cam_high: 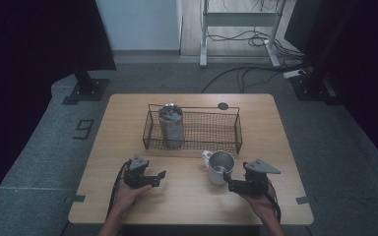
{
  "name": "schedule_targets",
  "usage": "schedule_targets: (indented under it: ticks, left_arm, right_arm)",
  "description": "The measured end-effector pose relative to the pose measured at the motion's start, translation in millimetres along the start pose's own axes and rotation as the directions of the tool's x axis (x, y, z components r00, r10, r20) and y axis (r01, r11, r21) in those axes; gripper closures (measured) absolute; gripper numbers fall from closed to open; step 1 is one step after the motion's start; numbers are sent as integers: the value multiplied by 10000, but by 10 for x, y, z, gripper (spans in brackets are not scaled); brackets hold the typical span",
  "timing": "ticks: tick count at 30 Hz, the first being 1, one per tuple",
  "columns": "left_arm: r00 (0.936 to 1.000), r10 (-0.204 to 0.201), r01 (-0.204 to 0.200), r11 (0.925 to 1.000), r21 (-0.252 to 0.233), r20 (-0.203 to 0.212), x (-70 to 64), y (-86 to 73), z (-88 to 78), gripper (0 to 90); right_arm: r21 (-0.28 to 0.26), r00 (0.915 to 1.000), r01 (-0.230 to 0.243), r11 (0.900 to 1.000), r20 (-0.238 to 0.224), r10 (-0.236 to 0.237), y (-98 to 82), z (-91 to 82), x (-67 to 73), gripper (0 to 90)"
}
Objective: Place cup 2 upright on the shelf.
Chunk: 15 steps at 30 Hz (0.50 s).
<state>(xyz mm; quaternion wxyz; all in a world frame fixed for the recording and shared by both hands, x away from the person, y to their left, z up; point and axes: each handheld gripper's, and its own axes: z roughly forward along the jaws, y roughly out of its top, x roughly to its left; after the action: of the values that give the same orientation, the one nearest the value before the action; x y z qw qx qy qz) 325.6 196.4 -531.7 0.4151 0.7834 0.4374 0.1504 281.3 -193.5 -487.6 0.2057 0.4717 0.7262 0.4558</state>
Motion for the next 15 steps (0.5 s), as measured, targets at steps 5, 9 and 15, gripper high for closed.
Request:
schedule_targets:
  ticks: [5,9,15]
  left_arm:
    - [10000,-53,53,10000,11,10,6,-5,0,147]
    - [9999,-106,106,9999,32,38,13,-14,3,147]
    - [9997,-193,193,9998,-25,137,25,-12,-6,147]
  right_arm:
    - [89,10000,13,10000,-17,-13,11,36,19,100]
    - [85,9999,80,9999,-74,-79,26,54,48,82]
    - [94,9995,292,9995,-125,-291,64,101,91,47]
